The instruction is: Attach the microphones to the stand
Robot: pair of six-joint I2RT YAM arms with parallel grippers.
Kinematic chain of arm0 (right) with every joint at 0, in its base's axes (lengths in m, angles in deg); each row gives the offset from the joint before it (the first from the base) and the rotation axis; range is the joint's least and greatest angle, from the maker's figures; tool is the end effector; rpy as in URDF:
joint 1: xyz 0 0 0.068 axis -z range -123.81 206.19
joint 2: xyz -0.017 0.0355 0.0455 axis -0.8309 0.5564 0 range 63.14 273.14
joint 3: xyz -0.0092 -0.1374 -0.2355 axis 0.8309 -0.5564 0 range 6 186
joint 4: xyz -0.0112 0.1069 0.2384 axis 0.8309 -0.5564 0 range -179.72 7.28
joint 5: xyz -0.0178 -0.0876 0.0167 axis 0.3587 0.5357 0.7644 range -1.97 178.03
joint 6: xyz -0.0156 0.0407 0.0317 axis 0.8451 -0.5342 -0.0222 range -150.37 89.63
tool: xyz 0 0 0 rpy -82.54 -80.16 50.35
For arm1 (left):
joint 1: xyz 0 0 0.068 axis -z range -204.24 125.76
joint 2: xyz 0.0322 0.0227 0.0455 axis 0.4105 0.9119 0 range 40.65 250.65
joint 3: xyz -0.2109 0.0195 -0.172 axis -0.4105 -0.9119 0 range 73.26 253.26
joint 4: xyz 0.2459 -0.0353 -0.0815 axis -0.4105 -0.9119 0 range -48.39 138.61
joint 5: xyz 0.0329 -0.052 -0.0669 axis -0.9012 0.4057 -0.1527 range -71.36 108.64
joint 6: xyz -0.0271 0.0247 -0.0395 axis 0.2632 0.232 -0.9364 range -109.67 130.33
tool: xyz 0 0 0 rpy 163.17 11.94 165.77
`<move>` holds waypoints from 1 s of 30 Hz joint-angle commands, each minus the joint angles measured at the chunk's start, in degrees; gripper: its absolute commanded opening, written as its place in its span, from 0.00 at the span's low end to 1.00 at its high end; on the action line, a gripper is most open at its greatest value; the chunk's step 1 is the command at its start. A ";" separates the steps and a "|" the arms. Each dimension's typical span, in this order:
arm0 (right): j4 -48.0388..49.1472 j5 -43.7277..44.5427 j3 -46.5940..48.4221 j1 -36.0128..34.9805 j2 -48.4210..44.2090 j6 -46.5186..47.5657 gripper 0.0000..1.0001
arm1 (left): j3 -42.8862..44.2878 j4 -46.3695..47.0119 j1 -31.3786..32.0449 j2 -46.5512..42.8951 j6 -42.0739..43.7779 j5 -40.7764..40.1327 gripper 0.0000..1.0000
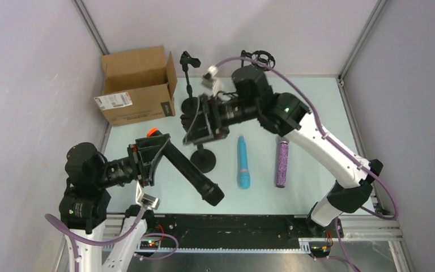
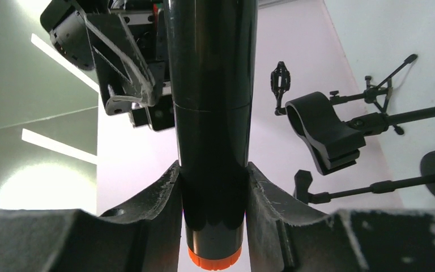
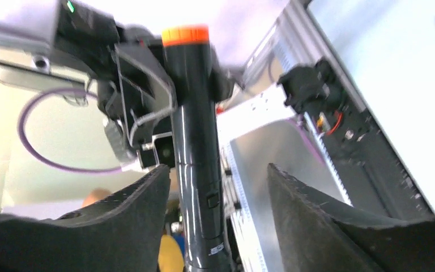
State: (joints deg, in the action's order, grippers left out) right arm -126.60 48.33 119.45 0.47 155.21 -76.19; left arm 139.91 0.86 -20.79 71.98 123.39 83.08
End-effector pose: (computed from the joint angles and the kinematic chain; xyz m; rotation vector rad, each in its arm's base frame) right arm 0.1669 0.2852 0.4838 -0.7499 2.2398 1.7126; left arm 0.0450 -0.0349 0.4222 1.6765 0.1435 0.4406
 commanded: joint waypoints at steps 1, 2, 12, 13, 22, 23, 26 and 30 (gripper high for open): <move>5.42 -0.70 5.31 5.36 -3.73 -1.45 0.71 | 0.02 1.55 0.48 -0.60 -6.85 -0.41 0.00; 5.70 -0.76 6.55 6.97 -3.74 -1.59 0.75 | 0.16 1.93 0.48 -0.58 -7.70 -0.78 0.00; 4.55 8.65 6.08 19.46 -12.11 3.21 0.99 | 14.64 20.78 0.79 9.16 -68.66 -19.38 0.00; 4.75 10.25 4.85 19.93 -12.85 3.88 0.99 | 15.78 20.84 0.79 11.18 -75.06 -21.30 0.00; 19.78 10.93 -13.95 20.24 -25.36 6.45 1.00 | 13.95 22.96 1.65 12.22 -100.09 -24.78 0.00; 22.39 11.15 -16.64 18.73 -26.70 7.83 0.99 | 13.35 23.80 1.70 12.15 -104.34 -24.84 0.00; 22.84 17.24 -17.68 10.97 -27.16 15.53 0.99 | 12.55 24.78 2.51 12.02 -111.96 -24.33 0.00; 25.01 20.89 -17.31 3.64 -25.34 26.62 0.99 | 11.16 25.61 5.29 11.37 -117.50 -22.97 0.00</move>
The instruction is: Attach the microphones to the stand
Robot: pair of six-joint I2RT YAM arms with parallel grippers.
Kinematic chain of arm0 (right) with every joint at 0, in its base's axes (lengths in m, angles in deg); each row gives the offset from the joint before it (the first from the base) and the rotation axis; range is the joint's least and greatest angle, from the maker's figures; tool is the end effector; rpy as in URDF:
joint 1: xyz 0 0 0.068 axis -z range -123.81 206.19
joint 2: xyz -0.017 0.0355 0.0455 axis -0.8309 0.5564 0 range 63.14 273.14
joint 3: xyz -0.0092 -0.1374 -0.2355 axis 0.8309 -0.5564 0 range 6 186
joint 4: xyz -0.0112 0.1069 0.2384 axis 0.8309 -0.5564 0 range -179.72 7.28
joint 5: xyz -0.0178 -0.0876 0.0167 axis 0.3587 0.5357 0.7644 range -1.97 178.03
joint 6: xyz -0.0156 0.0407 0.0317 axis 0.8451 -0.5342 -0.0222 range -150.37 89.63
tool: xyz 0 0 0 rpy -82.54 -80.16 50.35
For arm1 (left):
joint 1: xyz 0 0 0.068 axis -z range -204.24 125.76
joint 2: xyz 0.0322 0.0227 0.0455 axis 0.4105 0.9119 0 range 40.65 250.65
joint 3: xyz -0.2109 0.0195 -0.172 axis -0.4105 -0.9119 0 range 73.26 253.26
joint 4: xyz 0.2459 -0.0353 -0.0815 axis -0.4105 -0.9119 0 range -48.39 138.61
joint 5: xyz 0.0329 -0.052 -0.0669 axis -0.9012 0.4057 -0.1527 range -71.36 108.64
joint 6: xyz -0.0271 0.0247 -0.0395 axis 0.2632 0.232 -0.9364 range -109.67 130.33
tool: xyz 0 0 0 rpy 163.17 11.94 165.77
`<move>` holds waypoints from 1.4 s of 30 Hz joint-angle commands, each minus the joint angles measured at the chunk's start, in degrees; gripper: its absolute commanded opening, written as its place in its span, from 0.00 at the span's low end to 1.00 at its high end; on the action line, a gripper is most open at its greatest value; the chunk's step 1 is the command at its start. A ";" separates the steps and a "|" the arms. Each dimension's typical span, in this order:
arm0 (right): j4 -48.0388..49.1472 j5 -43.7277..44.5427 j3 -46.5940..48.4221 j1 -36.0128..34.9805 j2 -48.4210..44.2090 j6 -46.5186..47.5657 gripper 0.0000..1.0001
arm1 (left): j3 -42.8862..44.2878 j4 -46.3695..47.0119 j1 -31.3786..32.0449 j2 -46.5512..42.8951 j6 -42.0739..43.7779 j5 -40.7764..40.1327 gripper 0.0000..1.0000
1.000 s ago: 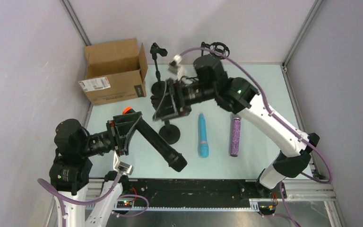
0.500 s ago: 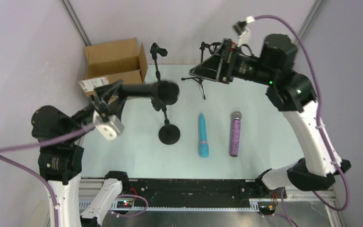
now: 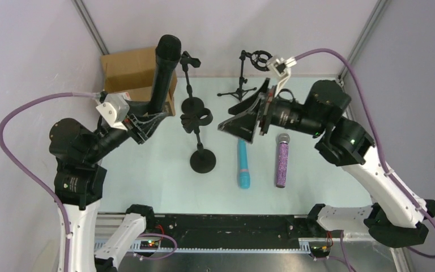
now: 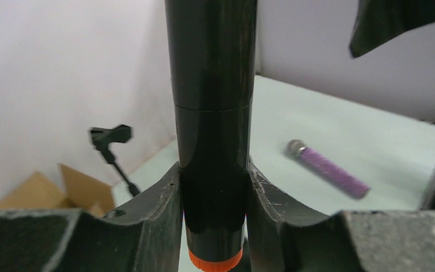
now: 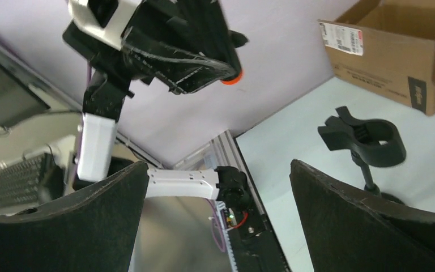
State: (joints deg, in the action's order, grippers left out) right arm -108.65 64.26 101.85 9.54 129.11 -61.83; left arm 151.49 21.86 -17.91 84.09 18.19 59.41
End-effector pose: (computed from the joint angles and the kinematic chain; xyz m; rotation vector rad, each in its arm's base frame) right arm 0.1279 0.1563 0.5361 -0.5827 1.5753 1.3738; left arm 0.0921 -0.0336 0.4983 0.7473 1.2812 -0.4858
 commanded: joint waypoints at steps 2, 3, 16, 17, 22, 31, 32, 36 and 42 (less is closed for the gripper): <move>10.34 3.80 0.45 -7.00 1.88 13.57 1.00 | -1.02 4.63 3.97 -1.02 -13.73 1.86 0.00; 12.52 3.15 0.64 -7.37 2.76 13.82 0.99 | -1.67 4.61 5.10 -1.26 -13.91 2.29 0.00; 26.21 -6.43 8.33 -8.04 14.65 12.54 0.98 | -7.24 4.85 11.33 -4.05 -13.69 5.26 0.00; 27.35 -7.20 8.66 -8.07 15.21 11.55 0.98 | -7.36 4.90 11.62 -4.17 -13.47 5.10 0.00; 27.58 -7.97 13.62 -8.27 19.61 10.01 0.95 | -7.67 5.37 11.83 -4.45 -13.09 4.93 0.00; 30.28 -7.07 13.05 -9.53 21.57 8.14 0.81 | -8.72 7.40 12.13 -4.05 -13.24 4.61 0.00; 30.61 -6.84 12.87 -9.61 21.57 8.14 0.79 | -8.89 7.67 12.17 -3.93 -13.19 4.70 0.00; 31.97 -4.53 10.89 -9.78 20.86 8.48 0.37 | -9.30 8.40 12.27 -3.67 -12.76 4.31 0.02; 30.56 -0.14 8.53 -9.02 18.06 11.92 0.03 | -10.79 8.43 12.29 -3.78 -10.70 1.48 0.56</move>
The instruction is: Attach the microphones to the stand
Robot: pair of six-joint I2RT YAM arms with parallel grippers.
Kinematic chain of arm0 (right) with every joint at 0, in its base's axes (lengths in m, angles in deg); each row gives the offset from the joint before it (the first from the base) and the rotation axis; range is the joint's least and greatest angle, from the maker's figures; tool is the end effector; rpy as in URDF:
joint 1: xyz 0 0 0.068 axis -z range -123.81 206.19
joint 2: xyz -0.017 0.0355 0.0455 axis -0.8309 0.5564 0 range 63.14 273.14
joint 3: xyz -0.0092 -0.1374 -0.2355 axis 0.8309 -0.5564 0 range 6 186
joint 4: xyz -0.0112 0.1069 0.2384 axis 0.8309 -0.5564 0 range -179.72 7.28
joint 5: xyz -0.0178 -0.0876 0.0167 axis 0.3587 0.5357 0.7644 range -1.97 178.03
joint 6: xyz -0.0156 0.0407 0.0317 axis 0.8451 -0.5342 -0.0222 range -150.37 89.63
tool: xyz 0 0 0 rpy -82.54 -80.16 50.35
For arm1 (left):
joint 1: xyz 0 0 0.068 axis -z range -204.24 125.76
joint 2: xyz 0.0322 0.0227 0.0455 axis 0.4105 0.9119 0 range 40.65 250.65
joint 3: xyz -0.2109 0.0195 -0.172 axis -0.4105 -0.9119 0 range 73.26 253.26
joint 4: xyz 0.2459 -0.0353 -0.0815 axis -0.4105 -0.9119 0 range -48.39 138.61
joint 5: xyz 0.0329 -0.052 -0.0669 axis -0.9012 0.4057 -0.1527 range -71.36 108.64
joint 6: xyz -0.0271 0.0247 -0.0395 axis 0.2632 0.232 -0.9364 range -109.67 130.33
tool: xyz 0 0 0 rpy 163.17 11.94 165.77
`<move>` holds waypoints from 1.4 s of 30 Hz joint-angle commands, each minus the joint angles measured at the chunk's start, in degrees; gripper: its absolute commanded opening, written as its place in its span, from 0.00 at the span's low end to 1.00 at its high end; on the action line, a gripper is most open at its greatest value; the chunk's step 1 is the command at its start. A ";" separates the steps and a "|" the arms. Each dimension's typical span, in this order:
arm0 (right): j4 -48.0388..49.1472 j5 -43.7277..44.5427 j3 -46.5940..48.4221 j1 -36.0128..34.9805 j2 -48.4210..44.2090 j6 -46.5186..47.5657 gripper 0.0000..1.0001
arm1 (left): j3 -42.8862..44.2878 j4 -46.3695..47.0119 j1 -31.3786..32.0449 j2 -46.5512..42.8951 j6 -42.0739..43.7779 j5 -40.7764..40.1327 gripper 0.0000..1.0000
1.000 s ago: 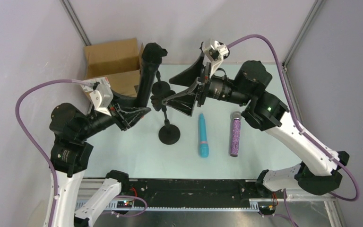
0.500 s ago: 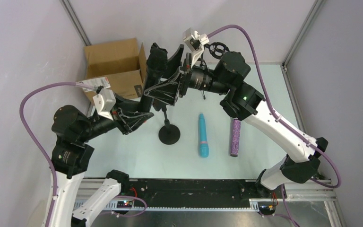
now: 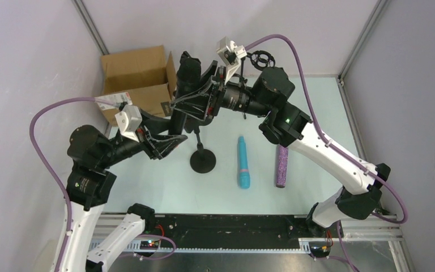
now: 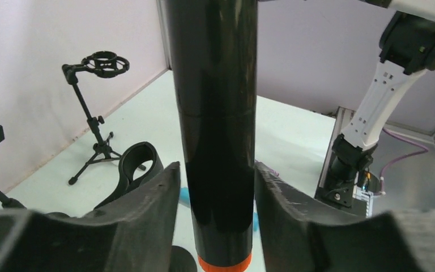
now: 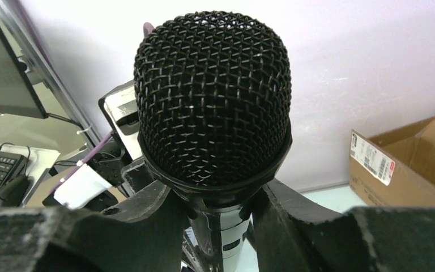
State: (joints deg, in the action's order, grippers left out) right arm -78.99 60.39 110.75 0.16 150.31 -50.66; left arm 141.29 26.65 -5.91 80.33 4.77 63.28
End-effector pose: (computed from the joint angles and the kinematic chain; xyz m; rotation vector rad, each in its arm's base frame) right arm 0.1656 0.2753 0.5468 -0.8432 1.0924 1.4251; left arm 0.0896 -0.0560 0.4623 0.8038 1.3355 -0.8969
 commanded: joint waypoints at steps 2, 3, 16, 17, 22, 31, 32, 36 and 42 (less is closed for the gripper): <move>-0.91 4.91 -0.08 1.16 -3.85 2.23 0.00 | -1.06 3.67 0.22 0.11 3.80 -4.15 0.76; -2.27 5.42 0.06 1.44 -4.12 2.87 0.00 | -1.74 3.63 0.11 0.04 4.42 -5.36 0.93; -19.45 20.48 10.55 2.67 -1.46 22.36 0.00 | -10.20 3.62 -7.11 2.46 17.57 -1.23 1.00; -19.72 21.65 11.00 2.66 -1.04 23.25 0.00 | -10.24 3.66 -8.38 3.48 19.11 -0.26 1.00; -20.04 23.52 11.00 2.61 -0.79 24.71 0.00 | -10.58 3.65 -10.73 6.87 25.74 5.49 1.00; -20.91 24.21 13.11 2.85 1.58 25.27 0.00 | -11.02 3.61 -11.02 10.86 33.13 9.78 1.00; -20.93 24.32 13.53 2.81 2.10 25.45 0.00 | -10.73 3.64 -11.03 11.40 33.45 9.81 1.00; -21.16 24.64 14.60 2.64 3.57 25.75 0.00 | -10.29 3.67 -11.02 12.56 35.01 10.71 0.99; -21.12 24.66 15.11 2.25 4.49 25.99 0.00 | -9.95 3.66 -11.38 13.75 36.34 11.64 0.95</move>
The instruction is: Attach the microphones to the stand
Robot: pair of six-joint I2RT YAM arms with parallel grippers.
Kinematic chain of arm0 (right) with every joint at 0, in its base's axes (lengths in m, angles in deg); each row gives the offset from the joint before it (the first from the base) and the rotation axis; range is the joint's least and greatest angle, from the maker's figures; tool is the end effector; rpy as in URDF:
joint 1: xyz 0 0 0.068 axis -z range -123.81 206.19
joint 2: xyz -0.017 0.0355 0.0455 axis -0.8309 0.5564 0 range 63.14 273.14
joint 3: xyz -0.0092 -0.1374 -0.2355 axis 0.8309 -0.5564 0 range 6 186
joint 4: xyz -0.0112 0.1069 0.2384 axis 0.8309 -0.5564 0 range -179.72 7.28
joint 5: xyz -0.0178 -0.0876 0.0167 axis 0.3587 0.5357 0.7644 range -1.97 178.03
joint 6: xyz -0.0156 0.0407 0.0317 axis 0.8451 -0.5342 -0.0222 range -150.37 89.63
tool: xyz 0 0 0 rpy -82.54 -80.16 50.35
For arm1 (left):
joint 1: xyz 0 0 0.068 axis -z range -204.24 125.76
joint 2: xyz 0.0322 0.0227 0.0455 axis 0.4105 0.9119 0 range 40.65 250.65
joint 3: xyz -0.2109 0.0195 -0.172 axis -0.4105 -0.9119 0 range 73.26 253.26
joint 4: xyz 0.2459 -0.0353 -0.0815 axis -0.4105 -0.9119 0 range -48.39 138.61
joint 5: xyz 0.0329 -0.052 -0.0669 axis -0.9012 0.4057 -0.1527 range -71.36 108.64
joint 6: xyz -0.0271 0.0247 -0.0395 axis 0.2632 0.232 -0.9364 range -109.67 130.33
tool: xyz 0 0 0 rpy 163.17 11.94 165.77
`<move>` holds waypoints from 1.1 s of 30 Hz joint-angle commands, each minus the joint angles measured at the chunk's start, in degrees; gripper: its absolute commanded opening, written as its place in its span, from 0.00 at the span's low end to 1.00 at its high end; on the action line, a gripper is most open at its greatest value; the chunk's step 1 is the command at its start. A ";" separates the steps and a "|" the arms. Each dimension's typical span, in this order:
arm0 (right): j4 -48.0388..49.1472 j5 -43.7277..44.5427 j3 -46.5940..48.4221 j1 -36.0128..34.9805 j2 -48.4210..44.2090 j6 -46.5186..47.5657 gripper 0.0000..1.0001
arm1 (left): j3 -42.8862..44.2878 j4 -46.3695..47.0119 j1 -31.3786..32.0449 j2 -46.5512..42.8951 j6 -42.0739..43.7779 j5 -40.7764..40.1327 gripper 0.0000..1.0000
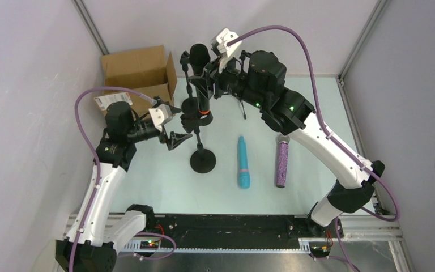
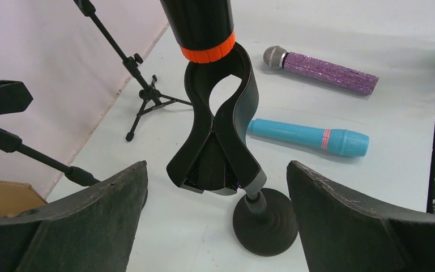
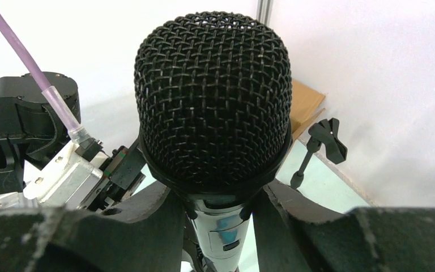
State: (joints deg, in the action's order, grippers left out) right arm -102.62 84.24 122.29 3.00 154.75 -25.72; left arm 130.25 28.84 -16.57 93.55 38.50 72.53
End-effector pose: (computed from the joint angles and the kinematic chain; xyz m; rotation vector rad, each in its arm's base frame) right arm 0.1984 0.2690 0.5434 -0.7882 1.3129 0.7299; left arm 0.1868 -0.0542 0.3758 1.1131 1.3752 -0.6031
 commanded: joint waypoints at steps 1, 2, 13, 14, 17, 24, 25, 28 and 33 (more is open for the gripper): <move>2.37 0.81 3.76 -0.77 0.39 1.19 0.00 | 1.56 1.44 -1.00 1.06 2.56 2.73 0.95; 1.98 0.89 4.23 -0.86 0.53 1.41 0.00 | 1.86 1.43 -1.12 1.24 2.50 3.60 0.94; 0.33 3.20 5.39 -2.52 1.75 3.13 0.00 | 4.37 1.45 -2.64 3.93 2.66 8.34 0.88; 0.07 3.23 5.55 -2.53 1.87 3.15 0.00 | 4.36 1.47 -2.64 4.00 2.59 8.80 0.88; -0.25 3.73 6.09 -2.84 2.21 3.77 0.00 | 4.19 1.45 -2.65 4.39 2.53 9.40 0.88; -0.69 5.74 6.98 -3.32 3.03 5.15 0.00 | 4.82 1.47 -2.60 5.79 2.94 9.60 0.87; -0.74 5.93 7.19 -3.37 3.17 5.23 0.00 | 4.98 1.48 -2.66 5.93 2.86 9.75 0.86; -1.05 6.01 7.73 -3.35 3.80 5.43 0.00 | 5.36 1.49 -2.65 6.44 2.75 10.18 0.80; -1.81 6.03 8.44 -3.64 4.42 5.32 0.00 | 5.33 1.47 -2.63 6.29 2.63 9.97 0.78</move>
State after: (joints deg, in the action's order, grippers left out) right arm -105.81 89.20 127.40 -0.03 159.10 -21.46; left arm 133.18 29.17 -18.80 100.29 40.35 81.09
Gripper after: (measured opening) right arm 0.446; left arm 0.776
